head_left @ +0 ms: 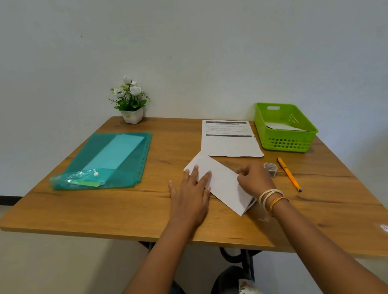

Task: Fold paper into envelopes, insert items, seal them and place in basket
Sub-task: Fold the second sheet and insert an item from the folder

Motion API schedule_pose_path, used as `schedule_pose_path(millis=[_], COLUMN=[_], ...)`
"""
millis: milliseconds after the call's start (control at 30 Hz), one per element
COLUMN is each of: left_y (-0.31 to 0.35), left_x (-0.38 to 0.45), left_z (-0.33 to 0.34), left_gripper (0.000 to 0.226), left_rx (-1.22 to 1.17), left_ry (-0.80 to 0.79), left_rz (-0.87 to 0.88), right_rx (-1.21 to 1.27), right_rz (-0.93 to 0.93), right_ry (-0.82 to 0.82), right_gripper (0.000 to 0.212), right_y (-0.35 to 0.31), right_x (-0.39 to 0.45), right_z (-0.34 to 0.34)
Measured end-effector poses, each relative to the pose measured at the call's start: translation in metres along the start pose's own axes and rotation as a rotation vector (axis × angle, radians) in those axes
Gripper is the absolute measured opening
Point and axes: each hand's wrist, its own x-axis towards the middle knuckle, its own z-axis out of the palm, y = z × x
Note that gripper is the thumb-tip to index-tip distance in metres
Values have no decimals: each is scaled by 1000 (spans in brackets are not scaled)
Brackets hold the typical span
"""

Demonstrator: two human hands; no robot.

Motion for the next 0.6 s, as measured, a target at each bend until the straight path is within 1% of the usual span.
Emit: schedule_pose_path(millis=[133, 267, 367, 433, 500, 533, 600], left_y=[-1, -1, -1, -2, -2, -2, -1], left_x=[-1, -1, -1, -1, -1, -1, -1], left_z=[0, 0, 2, 3, 2, 1, 0], left_gripper=[48, 48, 49, 51, 51, 51, 51], left_rx=[22, 24, 10, -2, 7, 10, -4], left_ry=[-30, -30, -46, -59, -53, -50, -54], left_rz=[7, 25, 26, 4, -11, -11, -6], right_rx=[-70, -180, -398, -530, -507, -449, -357], right_rz=[13, -79, -205, -292, -364, -388, -421], right_ry=[-100, -151, -102, 8, 83, 60, -56], right_gripper=[35, 36, 34, 30, 31, 34, 43], right_y=[15, 15, 12, 10, 8, 6, 1], right_x=[13, 27, 31, 26, 15, 7, -7], right_z=[12, 19, 25, 32, 45, 52, 63])
